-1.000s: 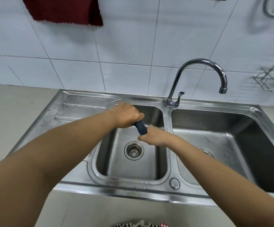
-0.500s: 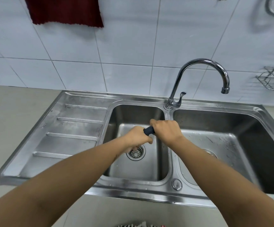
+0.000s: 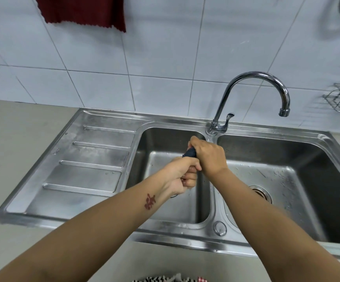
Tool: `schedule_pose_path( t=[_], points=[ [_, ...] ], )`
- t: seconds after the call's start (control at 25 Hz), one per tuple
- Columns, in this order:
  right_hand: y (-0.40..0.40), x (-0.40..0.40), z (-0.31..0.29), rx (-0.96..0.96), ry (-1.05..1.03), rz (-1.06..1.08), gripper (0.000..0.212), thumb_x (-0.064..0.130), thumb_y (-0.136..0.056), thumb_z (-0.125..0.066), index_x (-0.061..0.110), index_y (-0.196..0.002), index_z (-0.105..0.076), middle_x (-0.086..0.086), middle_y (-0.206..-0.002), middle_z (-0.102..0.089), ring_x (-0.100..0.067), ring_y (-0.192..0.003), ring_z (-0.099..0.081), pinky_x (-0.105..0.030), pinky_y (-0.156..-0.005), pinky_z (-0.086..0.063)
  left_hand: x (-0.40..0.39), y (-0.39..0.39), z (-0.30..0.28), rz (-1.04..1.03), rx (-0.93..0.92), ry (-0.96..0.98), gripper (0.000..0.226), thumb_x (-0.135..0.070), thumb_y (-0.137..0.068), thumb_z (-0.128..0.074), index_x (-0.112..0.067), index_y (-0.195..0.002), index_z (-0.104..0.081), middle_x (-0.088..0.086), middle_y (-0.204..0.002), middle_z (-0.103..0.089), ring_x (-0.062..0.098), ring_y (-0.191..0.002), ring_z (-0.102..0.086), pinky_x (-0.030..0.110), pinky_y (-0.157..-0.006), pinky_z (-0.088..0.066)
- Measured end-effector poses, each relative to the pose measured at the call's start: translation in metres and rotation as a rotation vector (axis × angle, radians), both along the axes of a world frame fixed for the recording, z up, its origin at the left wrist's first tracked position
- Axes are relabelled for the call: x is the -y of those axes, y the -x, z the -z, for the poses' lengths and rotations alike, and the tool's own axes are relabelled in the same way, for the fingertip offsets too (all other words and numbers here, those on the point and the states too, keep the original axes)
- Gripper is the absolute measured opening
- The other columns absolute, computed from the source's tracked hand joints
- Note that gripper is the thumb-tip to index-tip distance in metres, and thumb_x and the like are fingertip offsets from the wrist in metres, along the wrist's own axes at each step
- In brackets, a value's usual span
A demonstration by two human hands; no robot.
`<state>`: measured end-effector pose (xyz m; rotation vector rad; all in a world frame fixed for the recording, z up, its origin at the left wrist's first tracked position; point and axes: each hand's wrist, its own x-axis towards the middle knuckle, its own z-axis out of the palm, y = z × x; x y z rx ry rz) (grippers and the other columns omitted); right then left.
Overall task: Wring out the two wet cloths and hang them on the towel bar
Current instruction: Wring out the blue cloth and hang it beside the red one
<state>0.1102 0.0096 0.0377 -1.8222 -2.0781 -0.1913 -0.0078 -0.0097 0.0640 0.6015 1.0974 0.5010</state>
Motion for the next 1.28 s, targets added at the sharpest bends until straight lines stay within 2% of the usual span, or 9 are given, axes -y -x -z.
schedule_pose_path(
  t=[0.16,0.28,0.52,0.8,0.92,1.0,1.08,1.2,1.28],
  points=[
    [0.004,0.003,0.004,-0.014,0.010,-0.005,0.013,0.016,-0.082,-0.065,0.016,-0.088,-0.053,-0.001,-0.068,-0.063,-0.028,-0.056,-0.061,-0.025,-0.047,-0.030,0.001,0.003,0.005,0.011,-0.008,-0.017,0.036,0.005,-0.079,-0.047,-0.019,-0.059,-0.030,-0.006,-0.042,-0.024,0.005,-0.030,-0.016,0.016,-0.032,-0.010],
    [0.003,0.002,0.002,-0.017,0.152,0.013,0.019,0.018,-0.084,-0.059,0.015,-0.098,-0.047,-0.004,-0.090,-0.063,-0.032,-0.075,-0.062,-0.030,-0.054,-0.033,-0.013,0.018,0.008,0.180,-0.237,-0.224,0.026,0.000,-0.082,-0.055,-0.019,-0.070,-0.041,-0.006,-0.048,-0.029,0.005,-0.035,-0.018,0.016,-0.034,-0.012],
    [-0.003,-0.003,0.012,-0.822,0.348,0.037,0.048,0.030,-0.078,-0.073,0.021,-0.111,-0.040,0.000,-0.111,-0.053,-0.016,-0.093,-0.057,-0.030,-0.074,-0.045,-0.042,0.039,0.003,0.230,-0.421,-0.368,0.018,-0.031,-0.087,-0.064,-0.021,-0.097,-0.053,-0.002,-0.062,-0.041,0.008,-0.046,-0.031,0.019,-0.041,-0.026],
    [-0.006,-0.002,-0.004,-1.313,0.459,0.043,0.006,0.025,-0.095,-0.055,0.020,-0.099,-0.054,-0.003,-0.093,-0.065,-0.017,-0.069,-0.063,-0.031,-0.068,-0.047,-0.047,0.045,0.012,0.229,-0.517,-0.480,0.049,-0.066,-0.090,-0.037,-0.025,-0.113,-0.054,0.002,-0.076,-0.049,0.013,-0.057,-0.040,0.023,-0.048,-0.032],
    [-0.005,-0.005,-0.007,-1.252,0.390,0.050,0.022,0.020,-0.096,-0.054,0.021,-0.077,-0.043,-0.001,-0.077,-0.055,-0.013,-0.062,-0.051,-0.027,-0.061,-0.040,-0.049,0.051,0.023,0.306,-0.671,-0.704,0.045,-0.068,-0.083,-0.046,-0.033,-0.109,-0.056,0.003,-0.100,-0.061,0.021,-0.088,-0.057,0.033,-0.078,-0.051],
    [-0.004,-0.007,-0.009,-1.224,0.350,0.024,0.031,0.018,-0.096,-0.054,0.021,-0.069,-0.037,0.001,-0.071,-0.045,-0.012,-0.063,-0.041,-0.026,-0.059,-0.034,-0.052,0.056,0.027,0.360,-0.799,-0.761,0.051,-0.075,-0.065,-0.051,-0.044,-0.105,-0.058,0.003,-0.111,-0.063,0.026,-0.106,-0.056,0.043,-0.096,-0.047],
    [-0.002,-0.007,-0.012,-1.222,0.356,-0.027,0.035,0.017,-0.096,-0.053,0.021,-0.066,-0.036,0.004,-0.065,-0.040,-0.010,-0.062,-0.035,-0.026,-0.059,-0.030,-0.052,0.057,0.022,0.407,-0.734,-0.749,0.053,-0.069,-0.067,-0.058,-0.043,-0.113,-0.059,-0.002,-0.116,-0.065,0.022,-0.113,-0.055,0.040,-0.102,-0.043],
    [0.001,-0.006,-0.021,-1.247,0.393,-0.096,0.036,0.016,-0.096,-0.052,0.022,-0.064,-0.038,0.005,-0.062,-0.039,-0.009,-0.060,-0.034,-0.026,-0.057,-0.028,-0.047,0.053,0.005,0.323,-0.381,-0.707,0.040,-0.038,-0.091,-0.062,-0.024,-0.127,-0.055,-0.004,-0.110,-0.066,0.009,-0.104,-0.060,0.015,-0.085,-0.047],
    [0.002,-0.008,-0.029,-1.256,0.395,-0.119,0.036,0.017,-0.094,-0.054,0.024,-0.063,-0.037,0.003,-0.062,-0.038,-0.010,-0.060,-0.034,-0.027,-0.056,-0.028,-0.048,0.051,0.003,0.238,-0.261,-0.726,0.041,-0.031,-0.093,-0.060,-0.023,-0.132,-0.050,-0.002,-0.112,-0.065,0.010,-0.109,-0.059,0.018,-0.089,-0.044]
  ],
)
